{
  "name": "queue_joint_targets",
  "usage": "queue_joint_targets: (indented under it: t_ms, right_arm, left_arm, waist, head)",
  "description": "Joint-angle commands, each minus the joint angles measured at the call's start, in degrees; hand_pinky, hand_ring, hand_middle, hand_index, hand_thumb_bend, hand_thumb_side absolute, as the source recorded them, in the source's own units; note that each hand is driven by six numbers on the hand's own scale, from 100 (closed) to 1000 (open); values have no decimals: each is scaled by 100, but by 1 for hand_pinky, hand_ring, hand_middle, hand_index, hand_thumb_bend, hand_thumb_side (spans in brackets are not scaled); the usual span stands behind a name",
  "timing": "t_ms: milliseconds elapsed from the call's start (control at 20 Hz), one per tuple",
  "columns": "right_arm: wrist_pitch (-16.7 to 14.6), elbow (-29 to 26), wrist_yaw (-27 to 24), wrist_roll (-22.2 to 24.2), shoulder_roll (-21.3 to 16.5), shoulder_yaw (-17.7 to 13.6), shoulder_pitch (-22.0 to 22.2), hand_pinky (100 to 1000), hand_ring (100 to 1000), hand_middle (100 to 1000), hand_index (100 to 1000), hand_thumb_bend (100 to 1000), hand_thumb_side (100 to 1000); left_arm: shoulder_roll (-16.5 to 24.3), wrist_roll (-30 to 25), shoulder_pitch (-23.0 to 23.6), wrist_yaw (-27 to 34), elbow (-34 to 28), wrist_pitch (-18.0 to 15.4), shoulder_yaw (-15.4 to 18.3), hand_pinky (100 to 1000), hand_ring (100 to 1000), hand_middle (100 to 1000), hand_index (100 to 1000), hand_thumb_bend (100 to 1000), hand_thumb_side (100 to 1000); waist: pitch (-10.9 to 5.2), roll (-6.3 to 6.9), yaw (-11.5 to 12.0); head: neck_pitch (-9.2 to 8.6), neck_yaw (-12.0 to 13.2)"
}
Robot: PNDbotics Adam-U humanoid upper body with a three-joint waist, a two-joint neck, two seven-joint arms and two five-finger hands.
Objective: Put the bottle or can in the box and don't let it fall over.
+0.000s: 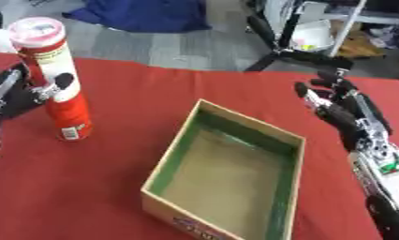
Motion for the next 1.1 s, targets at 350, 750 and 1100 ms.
queue_joint_targets:
  t_ms: [350, 750, 1100]
  right_arm:
    - [12, -81, -54, 18, -45, -31, -96, 738, 826, 789, 868, 445, 326]
    - [10, -73, -82, 29, -23, -31, -110, 738, 826, 788, 868, 439, 328]
    - [14, -69, -104, 25, -7, -36, -113, 739, 826, 786, 867, 434, 330]
  left_arm:
    - [13, 357, -182, -102, 35, 23, 91, 888, 969, 826, 853, 598, 638]
    - [-49, 798, -219, -100, 135, 103, 110, 860, 901, 701, 789, 512, 558]
    - [-94, 1025, -233, 185, 208, 138, 130, 840, 860, 603, 688, 379, 505]
  waist:
    - [-74, 18, -37]
    - [-49, 2, -72]
    - [-39, -5, -106]
  head:
    - [-116, 33]
    - [-170, 50]
    - [-205, 50]
